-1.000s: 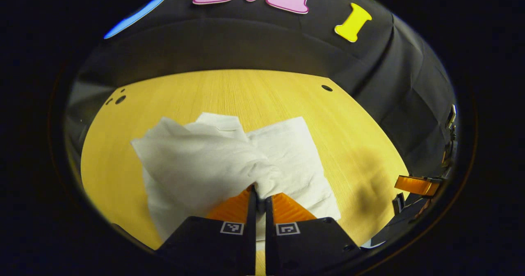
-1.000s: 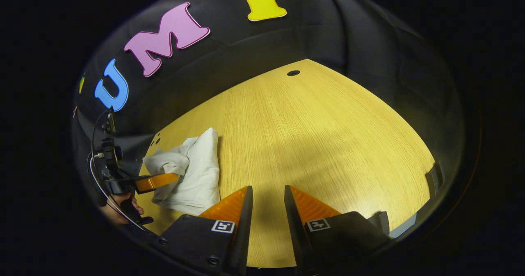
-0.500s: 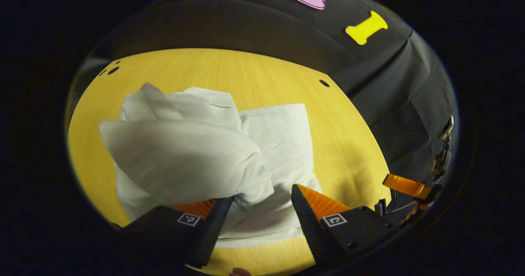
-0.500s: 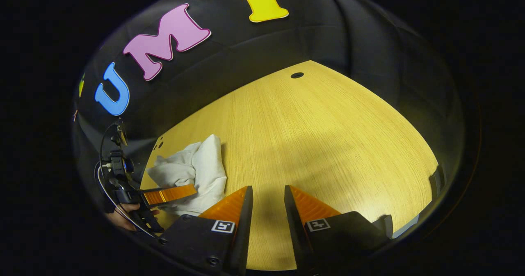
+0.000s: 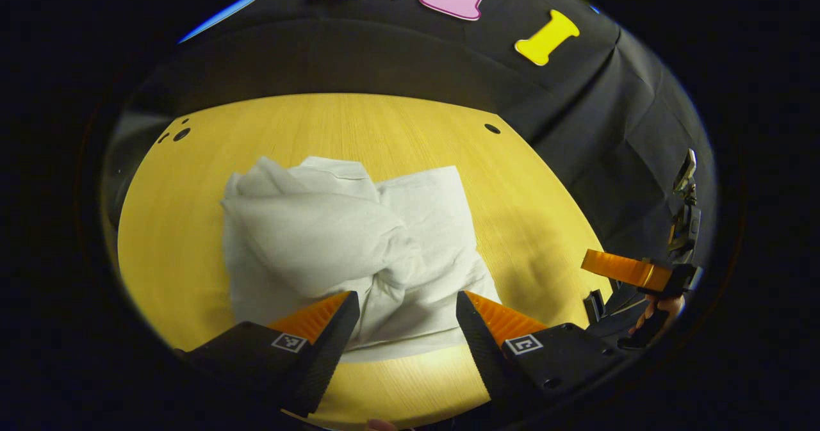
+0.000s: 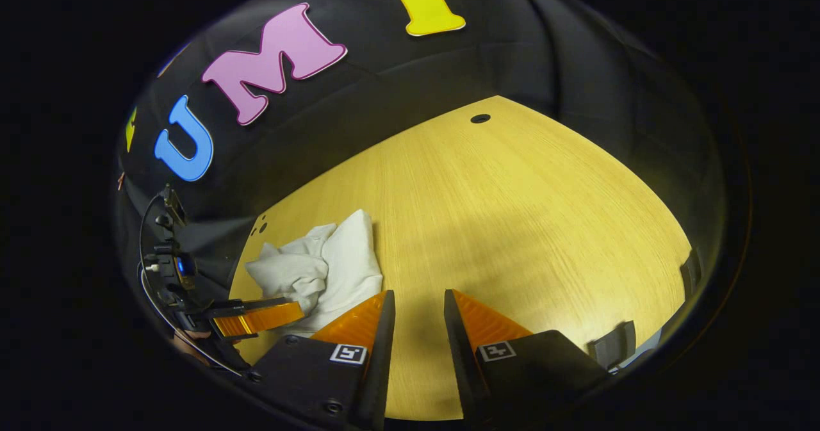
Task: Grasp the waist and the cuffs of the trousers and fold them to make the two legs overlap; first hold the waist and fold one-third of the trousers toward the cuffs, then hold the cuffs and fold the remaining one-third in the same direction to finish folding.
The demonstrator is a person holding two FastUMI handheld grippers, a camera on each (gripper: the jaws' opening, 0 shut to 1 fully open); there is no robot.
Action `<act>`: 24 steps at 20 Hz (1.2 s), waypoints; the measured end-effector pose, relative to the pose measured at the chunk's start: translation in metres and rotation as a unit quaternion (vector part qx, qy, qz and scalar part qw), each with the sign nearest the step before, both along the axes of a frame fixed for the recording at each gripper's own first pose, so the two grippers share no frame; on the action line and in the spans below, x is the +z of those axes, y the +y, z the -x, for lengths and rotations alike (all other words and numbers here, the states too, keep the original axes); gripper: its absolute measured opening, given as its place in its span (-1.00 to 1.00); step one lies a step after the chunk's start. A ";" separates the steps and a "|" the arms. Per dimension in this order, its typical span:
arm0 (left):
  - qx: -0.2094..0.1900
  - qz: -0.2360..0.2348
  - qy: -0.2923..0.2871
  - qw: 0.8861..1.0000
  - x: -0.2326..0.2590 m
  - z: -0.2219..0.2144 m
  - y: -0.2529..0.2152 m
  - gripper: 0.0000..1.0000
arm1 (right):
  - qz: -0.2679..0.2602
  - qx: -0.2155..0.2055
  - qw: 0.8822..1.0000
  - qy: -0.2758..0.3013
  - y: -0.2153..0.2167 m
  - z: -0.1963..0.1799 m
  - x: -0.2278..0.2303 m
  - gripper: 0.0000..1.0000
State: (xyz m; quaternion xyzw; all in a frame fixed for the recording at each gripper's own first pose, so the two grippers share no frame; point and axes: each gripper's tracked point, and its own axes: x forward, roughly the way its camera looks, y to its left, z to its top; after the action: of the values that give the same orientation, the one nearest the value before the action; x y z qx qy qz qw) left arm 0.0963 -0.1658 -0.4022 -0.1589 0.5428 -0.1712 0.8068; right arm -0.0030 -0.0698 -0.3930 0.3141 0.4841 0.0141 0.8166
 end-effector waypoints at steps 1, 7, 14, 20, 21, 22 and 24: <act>0.002 0.004 -0.001 1.000 0.004 0.002 0.006 0.92 | -0.002 0.003 1.000 -0.002 0.006 0.000 0.002 -0.03; 0.028 0.051 -0.017 0.998 0.029 0.010 0.037 0.92 | -0.009 0.022 1.000 -0.012 0.040 -0.001 0.014 -0.03; 0.089 0.070 -0.051 0.992 0.051 0.007 0.090 0.83 | -0.011 0.040 0.998 -0.038 0.071 -0.010 0.040 -0.12; 0.116 0.057 -0.076 0.989 0.057 0.008 0.125 0.91 | -0.016 0.069 0.996 -0.059 0.096 -0.010 0.066 0.65; 0.120 0.056 -0.078 0.988 0.058 0.010 0.129 0.91 | -0.016 0.072 0.995 -0.062 0.099 -0.010 0.070 0.67; 0.123 0.057 -0.078 0.988 0.057 0.011 0.131 0.91 | -0.018 0.075 0.995 -0.064 0.102 -0.010 0.073 0.77; 0.128 0.055 -0.077 0.987 0.057 0.014 0.136 0.91 | -0.011 0.076 0.995 -0.069 0.104 -0.011 0.074 0.95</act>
State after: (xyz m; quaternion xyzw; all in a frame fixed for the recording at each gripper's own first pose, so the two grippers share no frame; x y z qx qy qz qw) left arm 0.0825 -0.0297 -0.3450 -0.2580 0.4437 -0.1076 0.8514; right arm 0.0082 0.0337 -0.3188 0.2839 0.4488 0.1029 0.8411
